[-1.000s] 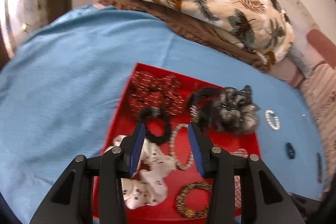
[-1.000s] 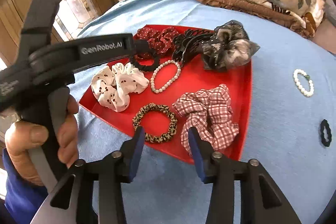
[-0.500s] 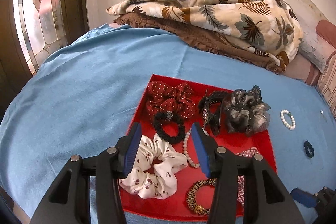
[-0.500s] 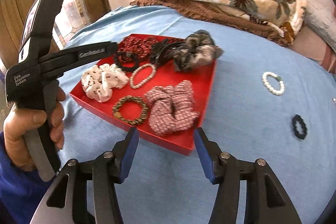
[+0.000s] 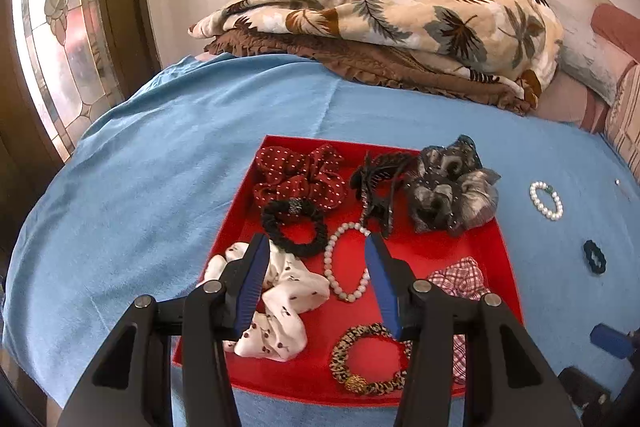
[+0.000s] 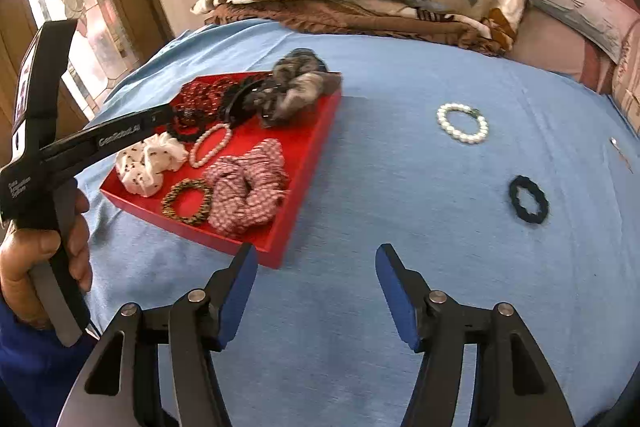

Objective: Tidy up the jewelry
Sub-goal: 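Move both grippers to the white pearl bracelet and black beaded bracelet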

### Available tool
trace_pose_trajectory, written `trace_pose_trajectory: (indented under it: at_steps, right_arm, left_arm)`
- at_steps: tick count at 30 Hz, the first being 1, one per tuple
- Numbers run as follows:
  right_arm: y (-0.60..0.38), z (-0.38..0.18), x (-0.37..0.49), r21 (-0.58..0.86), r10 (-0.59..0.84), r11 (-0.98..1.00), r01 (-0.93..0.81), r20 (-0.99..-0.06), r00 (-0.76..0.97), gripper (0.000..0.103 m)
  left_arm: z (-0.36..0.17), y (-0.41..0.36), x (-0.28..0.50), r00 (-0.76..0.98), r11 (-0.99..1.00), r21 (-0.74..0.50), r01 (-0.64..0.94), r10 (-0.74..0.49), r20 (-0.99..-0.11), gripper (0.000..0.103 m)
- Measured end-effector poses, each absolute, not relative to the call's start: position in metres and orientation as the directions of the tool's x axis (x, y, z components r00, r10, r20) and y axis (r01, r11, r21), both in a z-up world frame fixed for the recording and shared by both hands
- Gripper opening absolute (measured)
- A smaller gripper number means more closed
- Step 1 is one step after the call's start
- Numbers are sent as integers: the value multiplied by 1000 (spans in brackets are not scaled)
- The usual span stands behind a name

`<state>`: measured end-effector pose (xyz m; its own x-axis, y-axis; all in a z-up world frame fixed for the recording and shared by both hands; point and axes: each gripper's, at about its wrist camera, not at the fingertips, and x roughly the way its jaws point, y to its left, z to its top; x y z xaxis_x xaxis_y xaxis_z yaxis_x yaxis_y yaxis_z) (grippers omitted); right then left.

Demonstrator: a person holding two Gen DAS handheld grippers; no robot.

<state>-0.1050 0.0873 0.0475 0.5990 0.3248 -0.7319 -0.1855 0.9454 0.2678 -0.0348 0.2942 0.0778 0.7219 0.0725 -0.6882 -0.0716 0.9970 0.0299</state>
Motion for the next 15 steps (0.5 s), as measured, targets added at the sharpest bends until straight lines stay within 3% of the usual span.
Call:
trace_pose_trajectory:
  at_steps: [15]
  right_arm:
    - [-54,28,-129,254,182,967,27,-757,627,74]
  left_arm:
    - [88,257,-110,765,994,100,-47,100,-636,50]
